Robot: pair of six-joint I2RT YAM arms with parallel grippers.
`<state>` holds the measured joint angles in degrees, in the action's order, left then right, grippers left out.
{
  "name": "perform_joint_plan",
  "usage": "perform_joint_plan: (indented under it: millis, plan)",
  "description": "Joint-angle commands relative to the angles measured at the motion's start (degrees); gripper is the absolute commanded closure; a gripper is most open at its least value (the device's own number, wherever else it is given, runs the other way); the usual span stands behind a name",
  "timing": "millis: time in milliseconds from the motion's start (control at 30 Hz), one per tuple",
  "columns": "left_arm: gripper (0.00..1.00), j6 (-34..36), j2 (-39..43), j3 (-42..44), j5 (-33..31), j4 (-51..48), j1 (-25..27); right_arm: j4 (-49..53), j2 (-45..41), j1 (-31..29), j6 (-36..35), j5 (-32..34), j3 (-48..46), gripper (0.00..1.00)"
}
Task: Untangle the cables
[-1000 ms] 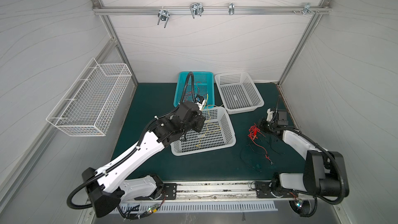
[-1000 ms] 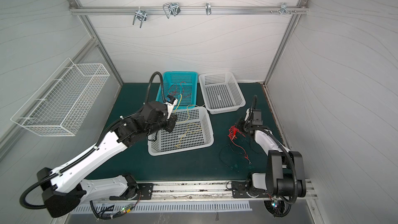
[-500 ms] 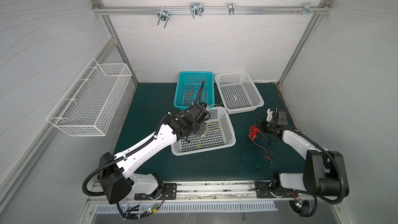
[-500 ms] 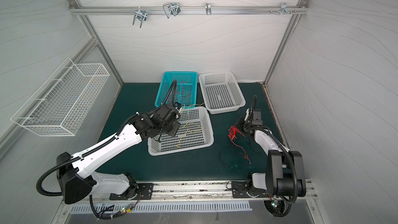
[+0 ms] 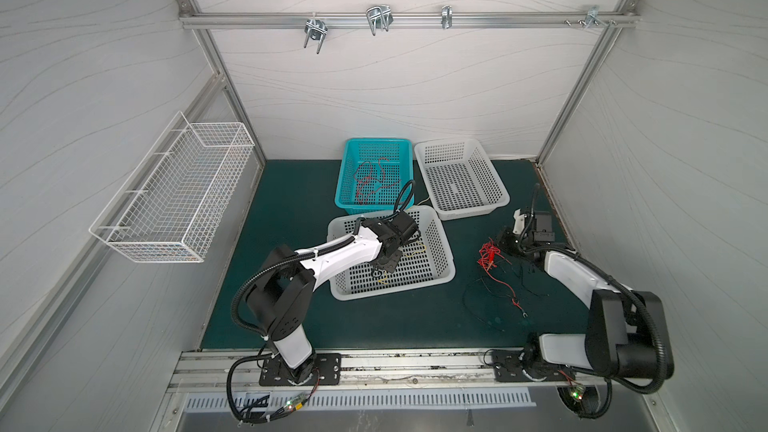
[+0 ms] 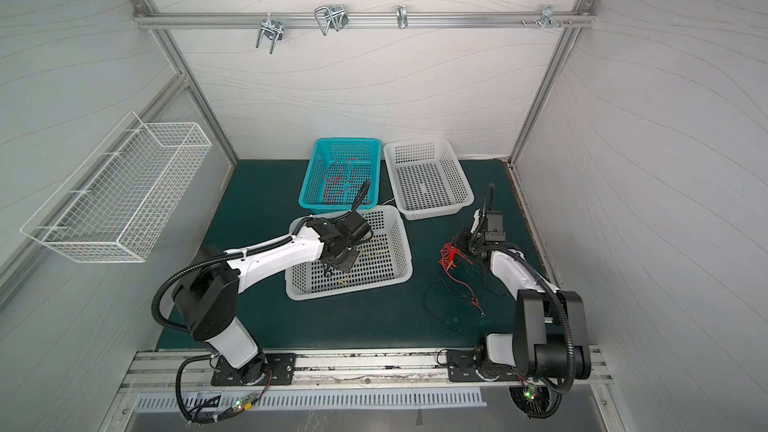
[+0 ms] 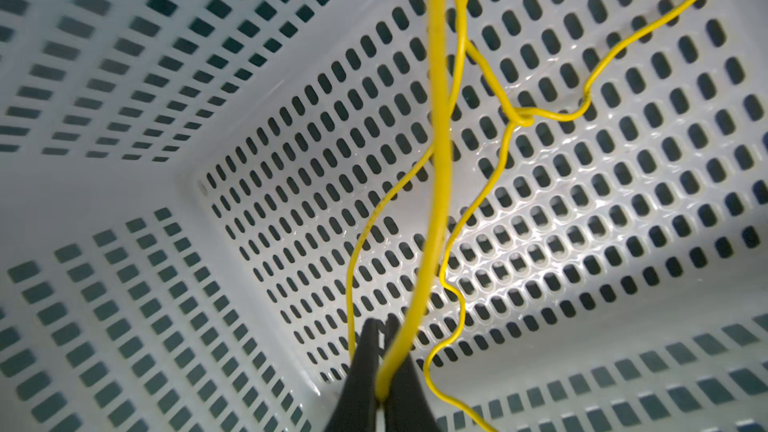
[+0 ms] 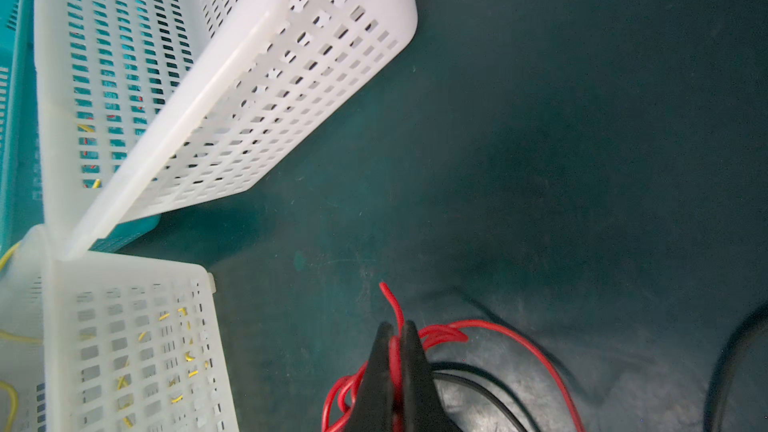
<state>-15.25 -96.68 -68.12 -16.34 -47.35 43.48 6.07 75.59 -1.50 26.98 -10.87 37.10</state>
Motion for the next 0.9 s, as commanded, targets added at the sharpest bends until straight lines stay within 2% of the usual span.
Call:
perform_joint_plan:
  millis: [0,133,267,400,533,600,667,867]
  plan:
    - [0.82,-0.8,-1.1,-2.0,0.8,1.0,-0.3,0.8,-0.7,-0.3,-0.7,0.6,0.8,1.0]
    - [0.7,0.0,-2.1,-2.9,1.3,1.5,-0.3,1.4,-1.7,-0.4,-1.3,0.8,1.1,1.0]
    - [0.41,0.6,-2.5,-3.7,1.1,1.3,-0.3,3.5,-4.6,-1.0,-2.6,2.8,1.9,1.0]
    - [0.24,1.3,-1.4,-3.9,0.9,1.6,-0.4,6.0,-7.1,-1.6,-4.5,4.3,3.2,0.87]
    - [0.13,1.7,-0.3,-4.0,0.5,1.8,-0.7,7.1,-8.5,-2.0,-5.5,4.6,4.1,0.67]
    - [0.09,1.7,0.5,-4.0,0.1,2.2,-0.9,7.4,-8.9,-2.3,-5.9,4.6,4.4,0.56]
    - [0.08,2.0,1.4,-4.0,0.2,2.7,-0.9,7.8,-9.1,-2.4,-6.0,4.6,4.7,0.49]
    - [0.04,3.1,4.5,-3.2,1.3,6.7,-0.9,8.0,-11.2,-3.2,-6.5,4.6,4.9,0.42]
